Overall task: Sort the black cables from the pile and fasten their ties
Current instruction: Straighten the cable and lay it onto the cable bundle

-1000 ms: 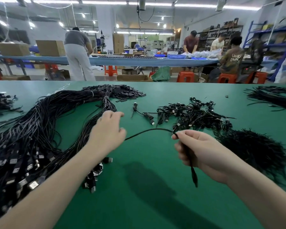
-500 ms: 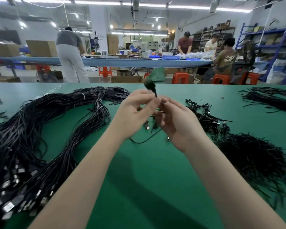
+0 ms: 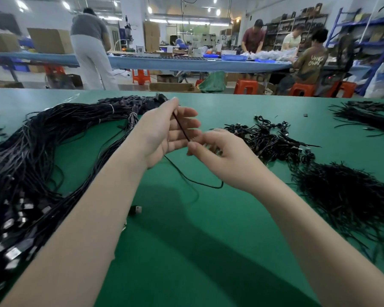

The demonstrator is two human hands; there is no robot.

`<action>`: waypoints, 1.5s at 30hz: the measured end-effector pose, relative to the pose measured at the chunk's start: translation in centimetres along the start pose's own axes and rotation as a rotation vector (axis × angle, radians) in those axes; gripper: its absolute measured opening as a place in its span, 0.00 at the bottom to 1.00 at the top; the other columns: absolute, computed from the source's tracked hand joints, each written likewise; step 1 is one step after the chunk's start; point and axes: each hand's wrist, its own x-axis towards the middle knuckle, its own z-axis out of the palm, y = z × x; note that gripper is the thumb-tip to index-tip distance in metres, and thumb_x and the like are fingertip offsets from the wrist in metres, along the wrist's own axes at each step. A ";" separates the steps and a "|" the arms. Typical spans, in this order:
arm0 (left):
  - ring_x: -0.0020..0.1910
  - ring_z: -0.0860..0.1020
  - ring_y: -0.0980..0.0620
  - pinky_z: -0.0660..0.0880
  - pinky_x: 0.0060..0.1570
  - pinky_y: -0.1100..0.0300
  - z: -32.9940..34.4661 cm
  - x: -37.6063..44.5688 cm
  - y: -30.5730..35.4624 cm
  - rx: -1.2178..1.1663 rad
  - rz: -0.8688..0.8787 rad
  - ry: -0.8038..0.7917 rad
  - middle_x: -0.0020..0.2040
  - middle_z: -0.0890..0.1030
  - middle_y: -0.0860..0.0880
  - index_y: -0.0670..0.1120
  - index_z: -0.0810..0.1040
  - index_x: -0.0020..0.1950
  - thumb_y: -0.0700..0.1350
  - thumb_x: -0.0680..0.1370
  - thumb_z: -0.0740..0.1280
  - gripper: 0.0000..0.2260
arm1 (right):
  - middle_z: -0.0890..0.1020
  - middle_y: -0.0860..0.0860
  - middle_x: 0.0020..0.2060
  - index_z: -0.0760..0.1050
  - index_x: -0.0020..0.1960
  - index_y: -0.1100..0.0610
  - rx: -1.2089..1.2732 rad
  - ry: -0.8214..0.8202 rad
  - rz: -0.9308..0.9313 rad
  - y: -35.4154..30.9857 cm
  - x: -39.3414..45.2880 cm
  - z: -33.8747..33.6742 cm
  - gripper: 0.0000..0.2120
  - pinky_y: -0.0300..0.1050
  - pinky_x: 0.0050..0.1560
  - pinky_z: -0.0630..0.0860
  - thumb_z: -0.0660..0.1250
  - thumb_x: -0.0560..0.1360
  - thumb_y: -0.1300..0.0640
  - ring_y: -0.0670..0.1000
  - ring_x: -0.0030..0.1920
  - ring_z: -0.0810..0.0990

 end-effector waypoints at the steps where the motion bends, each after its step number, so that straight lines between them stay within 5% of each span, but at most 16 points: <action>1: 0.36 0.83 0.52 0.80 0.36 0.61 -0.1 -0.1 0.3 -0.047 -0.002 -0.008 0.35 0.84 0.50 0.46 0.79 0.46 0.52 0.84 0.50 0.20 | 0.81 0.48 0.38 0.80 0.44 0.50 0.133 -0.062 0.011 0.3 0.0 0.0 0.09 0.43 0.46 0.75 0.63 0.79 0.50 0.48 0.41 0.79; 6: 0.29 0.78 0.58 0.75 0.30 0.65 -1.4 -1.4 2.7 -0.592 -0.034 -0.356 0.28 0.78 0.54 0.49 0.80 0.34 0.51 0.83 0.52 0.23 | 0.75 0.49 0.29 0.81 0.40 0.52 0.601 -0.535 0.219 2.3 -0.7 0.6 0.15 0.43 0.43 0.76 0.63 0.75 0.44 0.50 0.34 0.74; 10: 0.23 0.77 0.55 0.71 0.24 0.66 -2.1 -2.1 1.7 0.177 -0.160 -0.662 0.27 0.80 0.50 0.47 0.82 0.33 0.57 0.77 0.57 0.23 | 0.69 0.50 0.25 0.73 0.30 0.54 0.276 -0.208 0.249 3.4 -0.1 -1.1 0.21 0.39 0.31 0.66 0.68 0.68 0.37 0.49 0.30 0.67; 13: 0.41 0.84 0.55 0.76 0.37 0.67 -0.7 -1.3 -0.5 0.614 -0.296 -0.529 0.45 0.86 0.49 0.47 0.82 0.50 0.57 0.82 0.51 0.23 | 0.67 0.52 0.27 0.74 0.31 0.53 0.259 -0.032 0.187 2.5 0.3 -2.3 0.21 0.38 0.24 0.58 0.65 0.75 0.40 0.49 0.28 0.63; 17: 0.47 0.82 0.58 0.77 0.48 0.64 0.5 0.2 -0.7 0.087 -0.037 -0.102 0.52 0.83 0.49 0.46 0.78 0.58 0.53 0.84 0.48 0.21 | 0.68 0.43 0.24 0.78 0.50 0.54 0.535 -0.133 0.099 0.7 0.0 -1.4 0.13 0.34 0.28 0.66 0.56 0.83 0.54 0.44 0.26 0.65; 20: 0.52 0.82 0.52 0.79 0.49 0.62 -0.9 0.2 1.1 -0.345 0.135 -0.088 0.55 0.83 0.47 0.42 0.75 0.65 0.53 0.85 0.47 0.23 | 0.67 0.46 0.28 0.78 0.55 0.52 0.764 -0.507 0.114 1.4 -0.6 -0.5 0.14 0.37 0.35 0.69 0.53 0.83 0.52 0.47 0.29 0.66; 23: 0.41 0.82 0.55 0.76 0.39 0.65 -3.0 -1.5 3.0 -0.537 0.251 -0.316 0.41 0.84 0.52 0.46 0.82 0.50 0.51 0.84 0.50 0.22 | 0.65 0.47 0.29 0.80 0.50 0.52 0.593 -0.657 0.225 3.1 -0.8 -0.2 0.15 0.40 0.35 0.67 0.56 0.82 0.49 0.48 0.30 0.64; 25: 0.32 0.79 0.54 0.71 0.33 0.63 -4.3 -2.5 3.8 -0.512 0.143 -0.648 0.32 0.81 0.51 0.44 0.81 0.42 0.50 0.83 0.53 0.21 | 0.65 0.47 0.27 0.79 0.41 0.54 0.420 -0.455 0.318 3.9 -0.5 -0.5 0.16 0.42 0.33 0.62 0.61 0.79 0.45 0.48 0.29 0.62; 27: 0.29 0.80 0.53 0.72 0.30 0.64 -4.6 -2.8 3.5 -0.128 0.000 -0.878 0.32 0.82 0.48 0.42 0.82 0.44 0.53 0.82 0.56 0.20 | 0.65 0.48 0.27 0.75 0.35 0.54 0.337 -0.198 0.325 4.1 -0.1 -1.2 0.18 0.42 0.31 0.60 0.65 0.75 0.42 0.48 0.28 0.61; 29: 0.31 0.81 0.53 0.73 0.29 0.67 -4.2 -2.3 1.9 0.428 -0.124 -0.754 0.37 0.85 0.46 0.45 0.84 0.50 0.59 0.79 0.55 0.23 | 0.65 0.47 0.26 0.75 0.32 0.51 0.405 -0.029 0.259 3.4 0.2 -1.7 0.18 0.43 0.31 0.59 0.65 0.76 0.42 0.48 0.28 0.61; 31: 0.39 0.83 0.55 0.75 0.39 0.65 -2.5 -2.0 0.6 0.588 -0.185 -0.503 0.45 0.86 0.50 0.49 0.80 0.53 0.58 0.81 0.52 0.21 | 0.67 0.43 0.25 0.76 0.35 0.50 0.491 -0.021 0.158 2.2 0.3 -1.7 0.17 0.39 0.30 0.60 0.61 0.79 0.44 0.46 0.27 0.63; 34: 0.44 0.82 0.58 0.74 0.57 0.58 -1.2 -1.0 0.4 0.191 -0.019 -0.232 0.43 0.85 0.54 0.45 0.77 0.59 0.53 0.84 0.49 0.20 | 0.67 0.42 0.25 0.78 0.48 0.53 0.707 -0.263 0.056 1.0 0.0 -0.5 0.14 0.35 0.27 0.60 0.56 0.80 0.48 0.44 0.26 0.61; 37: 0.49 0.82 0.55 0.78 0.49 0.64 -1.8 -1.1 2.0 -0.271 0.183 -0.193 0.50 0.85 0.50 0.44 0.77 0.62 0.53 0.84 0.49 0.21 | 0.64 0.46 0.29 0.78 0.52 0.50 0.750 -0.561 0.109 2.0 -0.6 0.7 0.14 0.37 0.30 0.61 0.54 0.82 0.49 0.46 0.28 0.60; 39: 0.39 0.81 0.58 0.77 0.39 0.66 -2.3 -2.2 3.1 -0.415 0.239 -0.312 0.40 0.84 0.54 0.48 0.83 0.51 0.53 0.84 0.50 0.22 | 0.62 0.48 0.31 0.78 0.50 0.52 0.662 -0.655 0.228 3.2 -0.9 1.2 0.14 0.38 0.32 0.62 0.54 0.83 0.50 0.47 0.29 0.60; 42: 0.24 0.73 0.58 0.71 0.28 0.67 -3.0 -3.5 3.2 -0.124 0.135 -0.556 0.26 0.75 0.55 0.49 0.82 0.38 0.53 0.80 0.57 0.19 | 0.64 0.48 0.28 0.77 0.41 0.54 0.371 -0.404 0.384 4.2 -0.6 0.8 0.17 0.41 0.30 0.60 0.60 0.80 0.45 0.47 0.27 0.61; 45: 0.25 0.75 0.55 0.68 0.26 0.67 -2.3 -2.8 1.3 0.609 -0.093 -0.606 0.31 0.82 0.49 0.46 0.85 0.48 0.54 0.81 0.57 0.20 | 0.66 0.43 0.22 0.75 0.35 0.55 0.186 -0.014 0.300 3.5 0.1 -0.7 0.18 0.38 0.27 0.61 0.65 0.77 0.43 0.45 0.24 0.63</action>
